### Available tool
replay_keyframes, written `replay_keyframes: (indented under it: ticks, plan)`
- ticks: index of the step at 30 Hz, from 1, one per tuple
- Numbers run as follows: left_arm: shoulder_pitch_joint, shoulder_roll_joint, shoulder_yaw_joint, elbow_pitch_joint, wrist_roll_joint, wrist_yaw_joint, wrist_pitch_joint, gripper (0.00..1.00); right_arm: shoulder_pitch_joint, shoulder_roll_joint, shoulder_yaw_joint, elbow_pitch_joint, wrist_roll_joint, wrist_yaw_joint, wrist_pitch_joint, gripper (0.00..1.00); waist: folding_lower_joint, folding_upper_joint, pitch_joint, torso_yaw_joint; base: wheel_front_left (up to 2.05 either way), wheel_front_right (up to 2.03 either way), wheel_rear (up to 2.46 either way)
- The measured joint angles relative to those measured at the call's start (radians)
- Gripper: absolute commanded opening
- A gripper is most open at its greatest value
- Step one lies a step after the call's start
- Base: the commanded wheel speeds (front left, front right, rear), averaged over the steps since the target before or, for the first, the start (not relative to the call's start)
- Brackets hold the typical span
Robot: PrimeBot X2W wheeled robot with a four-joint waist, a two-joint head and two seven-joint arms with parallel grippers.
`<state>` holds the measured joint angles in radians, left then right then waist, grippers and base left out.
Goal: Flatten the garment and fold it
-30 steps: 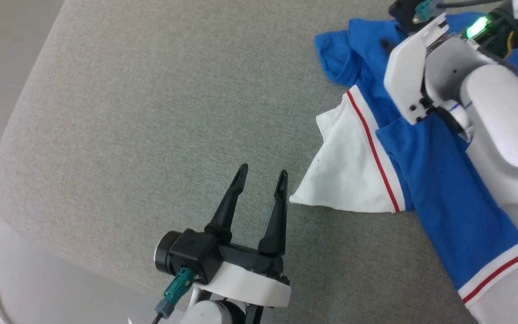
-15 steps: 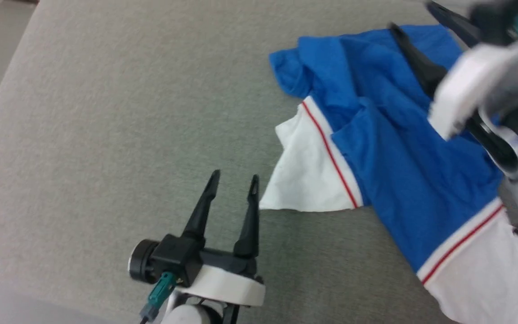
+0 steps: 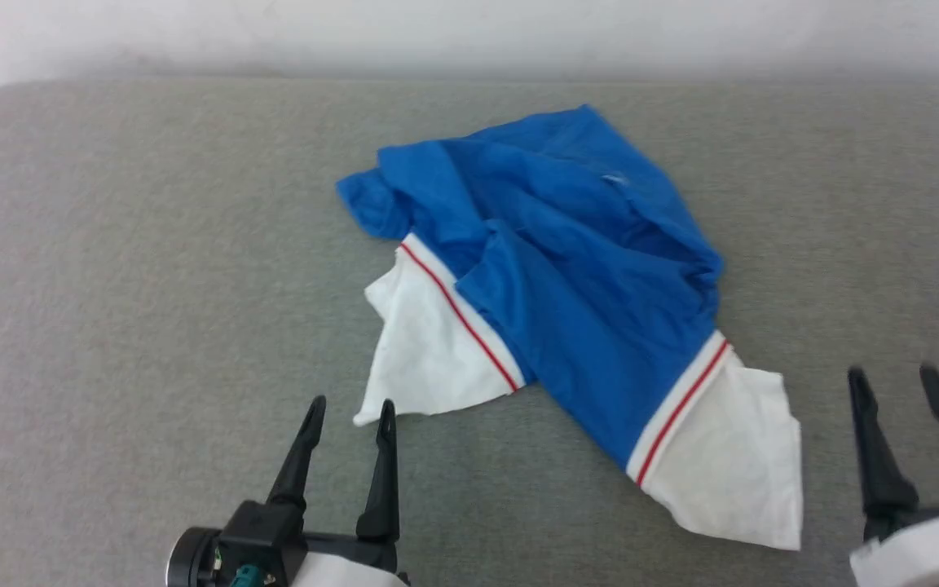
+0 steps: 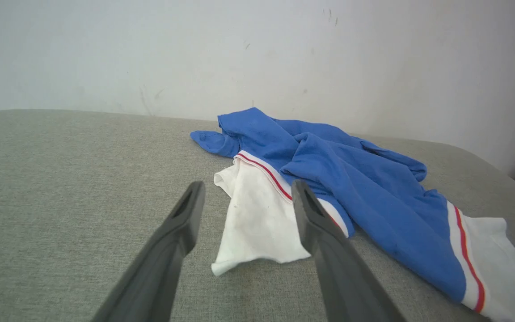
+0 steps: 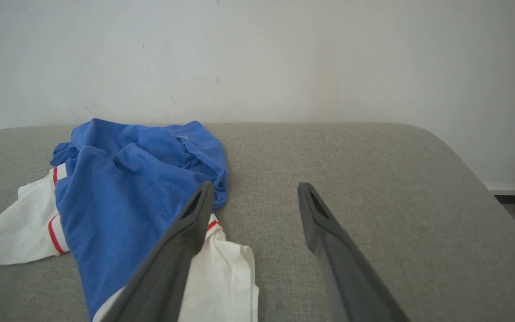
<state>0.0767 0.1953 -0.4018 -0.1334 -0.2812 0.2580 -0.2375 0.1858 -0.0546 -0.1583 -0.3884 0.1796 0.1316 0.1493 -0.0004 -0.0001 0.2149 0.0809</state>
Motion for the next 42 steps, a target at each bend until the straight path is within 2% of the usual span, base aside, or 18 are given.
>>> replay_keyframes:
  ticks: [3,5,8,11,14,19,21,26,28,31,35,42]
  plan:
    - [0.013,0.006,0.004,-0.001,0.0,0.012,0.026,1.0,0.06,0.001,-0.002,0.0,0.025,0.0,-0.02,1.0,0.0001,0.0,-0.024,-0.039,0.0,0.0,0.0]
    - [0.005,0.029,-0.002,0.004,0.011,0.011,0.083,1.0,0.063,0.001,0.001,-0.003,0.046,0.0,-0.028,1.0,0.0001,0.0,-0.037,-0.059,0.0,0.0,0.0]
    - [-0.055,0.073,-0.017,0.026,0.029,-0.01,0.218,1.0,0.055,0.001,0.005,-0.017,0.05,0.0,-0.036,1.0,0.0002,0.0,-0.049,-0.08,0.0,0.0,0.0]
    - [-0.141,0.089,-0.025,0.058,0.028,-0.029,0.354,1.0,0.035,0.001,0.011,-0.022,0.05,0.0,-0.036,1.0,0.0003,0.0,-0.043,-0.086,0.0,0.0,0.0]
    - [-0.198,0.108,-0.031,0.113,0.028,-0.03,0.504,1.0,0.018,0.001,0.025,-0.023,0.05,0.0,-0.035,1.0,0.0004,0.0,-0.025,-0.085,0.0,0.0,0.0]
    - [-0.227,0.118,-0.014,0.171,0.026,0.015,0.678,1.0,0.002,0.001,0.035,-0.021,0.054,0.0,-0.035,1.0,0.0005,0.0,0.012,-0.087,0.0,0.0,0.0]
    - [-0.227,0.118,-0.012,0.168,0.024,0.025,0.715,1.0,0.0,0.001,0.035,-0.02,0.059,0.0,-0.035,1.0,0.0005,0.0,0.024,-0.091,0.0,0.0,0.0]
    - [-0.232,0.113,-0.013,0.16,-0.002,0.025,0.721,0.98,-0.002,0.001,0.03,-0.018,0.061,0.0,-0.035,1.0,0.0004,0.0,0.046,-0.099,0.0,0.0,0.0]
    - [-0.238,0.112,-0.02,0.169,-0.011,0.011,0.721,0.0,-0.004,0.001,0.03,-0.017,0.061,0.0,-0.035,1.0,0.0004,0.0,0.05,-0.102,0.0,0.0,0.0]
    - [-0.246,0.091,-0.036,0.18,-0.031,-0.012,0.723,0.0,-0.018,0.001,0.027,-0.017,0.061,0.0,-0.034,1.0,0.0004,0.0,0.05,-0.101,0.0,0.0,0.0]
    - [-0.242,0.063,-0.03,0.186,-0.047,-0.009,0.696,0.0,-0.02,0.001,0.021,-0.017,0.06,0.0,-0.026,1.0,0.0004,0.0,0.043,-0.092,0.0,0.0,0.0]
    - [-0.174,0.006,0.054,0.108,-0.101,0.065,0.544,0.0,-0.018,0.001,0.023,-0.018,0.061,0.0,-0.016,1.0,0.0004,0.0,0.016,-0.067,0.0,0.0,0.0]
